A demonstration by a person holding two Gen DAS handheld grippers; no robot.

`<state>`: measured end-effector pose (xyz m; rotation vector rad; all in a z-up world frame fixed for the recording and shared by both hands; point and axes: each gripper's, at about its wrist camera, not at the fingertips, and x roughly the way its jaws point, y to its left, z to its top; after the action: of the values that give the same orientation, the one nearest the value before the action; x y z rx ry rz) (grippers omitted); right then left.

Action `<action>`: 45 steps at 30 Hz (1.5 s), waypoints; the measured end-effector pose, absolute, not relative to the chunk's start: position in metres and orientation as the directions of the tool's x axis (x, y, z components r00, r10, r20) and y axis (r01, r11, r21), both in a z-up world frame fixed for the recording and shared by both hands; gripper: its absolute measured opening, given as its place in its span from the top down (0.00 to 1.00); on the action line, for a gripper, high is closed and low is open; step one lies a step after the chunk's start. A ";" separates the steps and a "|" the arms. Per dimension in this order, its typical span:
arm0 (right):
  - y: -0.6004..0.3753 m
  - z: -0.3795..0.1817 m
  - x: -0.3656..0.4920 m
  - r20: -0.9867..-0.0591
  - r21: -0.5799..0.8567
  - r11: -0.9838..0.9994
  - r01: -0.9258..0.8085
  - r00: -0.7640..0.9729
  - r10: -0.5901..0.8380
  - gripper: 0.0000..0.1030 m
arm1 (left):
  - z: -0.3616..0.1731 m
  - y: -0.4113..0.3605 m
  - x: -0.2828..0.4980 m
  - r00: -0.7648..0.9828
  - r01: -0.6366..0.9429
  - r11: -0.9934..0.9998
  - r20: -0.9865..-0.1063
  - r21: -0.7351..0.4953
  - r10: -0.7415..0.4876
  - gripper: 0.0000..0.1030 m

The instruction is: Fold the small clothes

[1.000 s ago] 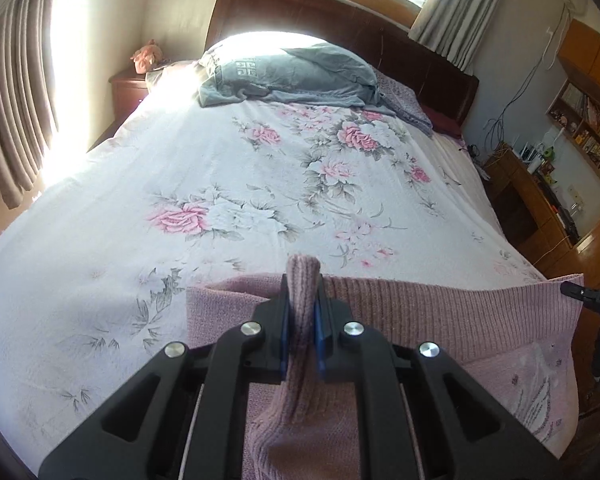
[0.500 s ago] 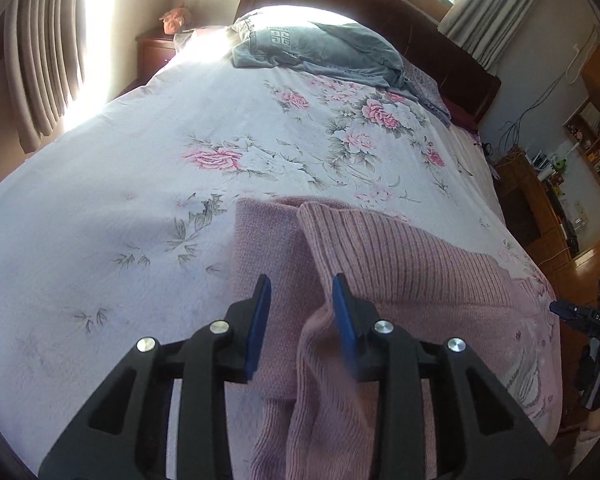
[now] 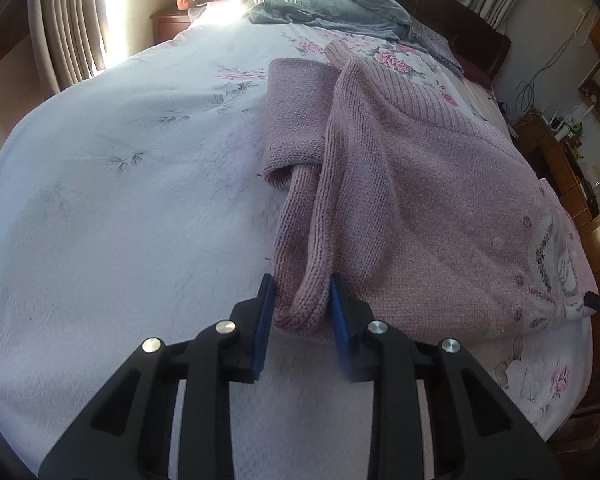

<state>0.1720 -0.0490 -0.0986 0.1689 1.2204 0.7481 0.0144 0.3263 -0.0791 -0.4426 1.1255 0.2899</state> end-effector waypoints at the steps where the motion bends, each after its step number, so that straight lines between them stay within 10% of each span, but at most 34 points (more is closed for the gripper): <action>1: -0.052 -0.093 0.173 -0.772 0.516 0.744 -0.423 0.146 0.619 0.90 | -0.077 0.327 0.014 0.409 -0.444 0.873 -0.913 -0.203 -0.004 0.82; 15: -0.074 -0.121 0.170 -0.804 0.497 0.788 -0.364 0.149 0.576 0.93 | -0.090 0.338 -0.010 0.462 -0.478 0.823 -0.885 -0.306 -0.061 0.88; 21: -0.070 -0.114 0.170 -0.821 0.468 0.796 -0.385 0.144 0.552 0.92 | -0.075 0.337 -0.003 0.423 -0.490 0.843 -0.906 -0.223 0.006 0.68; 29: -0.084 -0.075 0.183 -0.803 0.473 0.810 -0.347 0.209 0.559 0.43 | -0.015 0.318 0.016 0.499 -0.462 0.872 -0.860 -0.163 0.104 0.62; 45: -0.085 -0.129 0.259 -0.753 0.645 0.753 -0.129 0.061 0.655 0.40 | -0.053 0.196 0.176 0.477 -0.181 0.965 -0.875 -0.190 -0.083 0.60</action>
<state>0.2591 -0.0845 -0.1289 0.4692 1.3929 0.6273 0.1761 0.1959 -0.0533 -0.2728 1.0761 0.0609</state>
